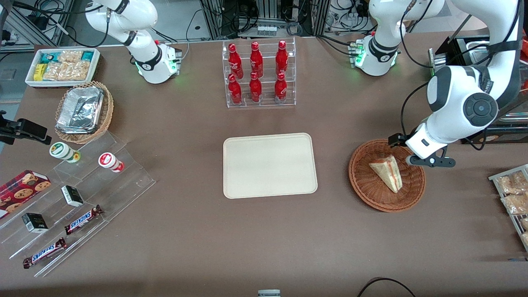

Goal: Place sandwich from basket to tray
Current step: 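Move the open left gripper down over the wrapped sandwich in the basket, then close the left gripper on the wrapped sandwich, then lift the sandwich out of the basket and carry it over the tray, then lower the sandwich onto the tray and open the left gripper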

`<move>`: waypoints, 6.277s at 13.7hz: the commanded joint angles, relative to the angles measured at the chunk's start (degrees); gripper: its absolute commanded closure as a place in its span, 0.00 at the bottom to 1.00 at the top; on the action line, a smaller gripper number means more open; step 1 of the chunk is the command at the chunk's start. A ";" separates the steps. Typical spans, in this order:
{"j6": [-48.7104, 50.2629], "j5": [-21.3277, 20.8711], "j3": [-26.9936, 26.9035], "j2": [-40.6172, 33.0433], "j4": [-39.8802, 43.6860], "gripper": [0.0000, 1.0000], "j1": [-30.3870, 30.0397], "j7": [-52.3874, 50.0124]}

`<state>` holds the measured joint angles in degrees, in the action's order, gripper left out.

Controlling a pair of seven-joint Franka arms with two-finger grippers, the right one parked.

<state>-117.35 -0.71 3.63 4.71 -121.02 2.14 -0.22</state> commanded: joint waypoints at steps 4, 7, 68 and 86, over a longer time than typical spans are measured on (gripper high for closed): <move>-4.54 0.88 -0.29 -0.32 -1.41 0.00 0.23 -17.29; -6.83 1.50 -0.20 0.56 -1.32 0.00 0.93 -35.49; -5.62 -6.33 10.61 38.26 36.55 1.00 31.96 -59.10; 18.82 -2.90 10.52 26.59 44.92 0.00 24.06 -36.18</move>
<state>-99.17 -3.91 14.20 35.21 -70.93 29.17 -41.82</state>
